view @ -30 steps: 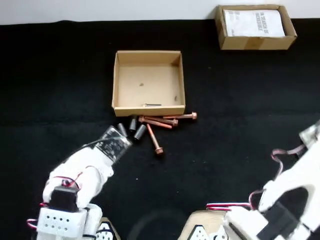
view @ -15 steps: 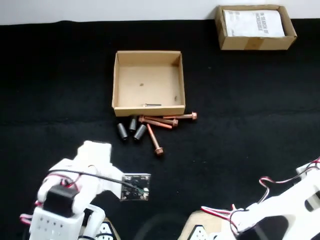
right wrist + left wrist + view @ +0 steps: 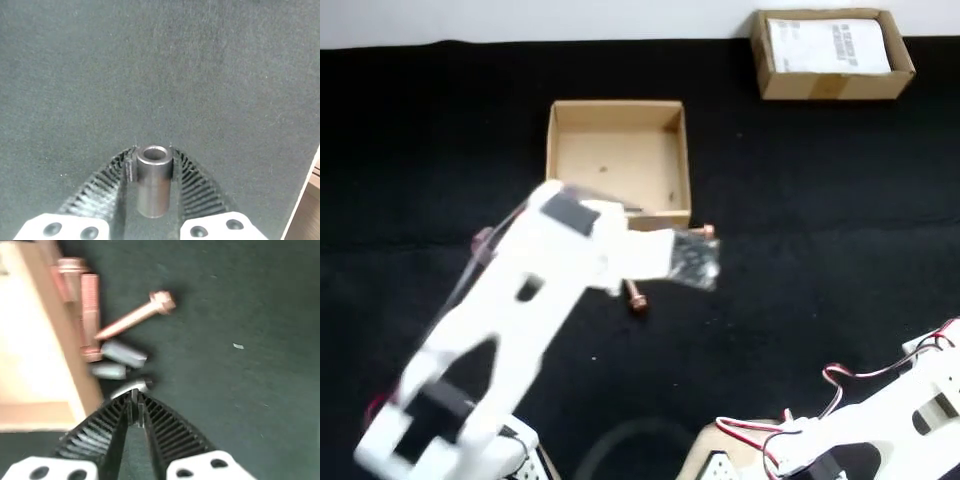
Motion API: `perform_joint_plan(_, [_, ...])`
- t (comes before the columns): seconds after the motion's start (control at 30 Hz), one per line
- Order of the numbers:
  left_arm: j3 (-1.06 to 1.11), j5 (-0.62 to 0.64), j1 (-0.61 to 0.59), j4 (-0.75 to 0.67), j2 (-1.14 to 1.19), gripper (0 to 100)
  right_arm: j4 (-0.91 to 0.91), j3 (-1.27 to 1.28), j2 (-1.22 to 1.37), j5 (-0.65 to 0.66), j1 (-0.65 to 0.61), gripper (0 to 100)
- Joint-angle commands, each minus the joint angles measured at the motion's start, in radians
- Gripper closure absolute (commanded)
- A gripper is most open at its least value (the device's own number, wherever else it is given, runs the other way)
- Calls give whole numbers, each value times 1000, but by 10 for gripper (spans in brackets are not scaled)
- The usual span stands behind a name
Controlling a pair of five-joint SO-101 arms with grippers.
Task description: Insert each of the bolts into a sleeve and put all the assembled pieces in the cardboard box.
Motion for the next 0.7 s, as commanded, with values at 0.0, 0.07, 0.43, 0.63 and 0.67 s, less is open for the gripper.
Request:
perform_joint_plan(0.0, [-338,6,48,207,325,991,-10,-2,-36,9,13,991])
perform_joint_plan(0.07, [-452,5,53,256,461,991,-10,-2,-30,9,13,991])
perform_joint_plan(0.43, [-572,-167,79,255,648,989,-111,107,-38,75,31,991])
perform_joint_plan(0.63, [-581,-224,71,255,648,905,-140,139,-38,95,51,991])
perform_joint_plan(0.67, [-587,-249,61,255,648,880,-139,139,-38,95,51,991])
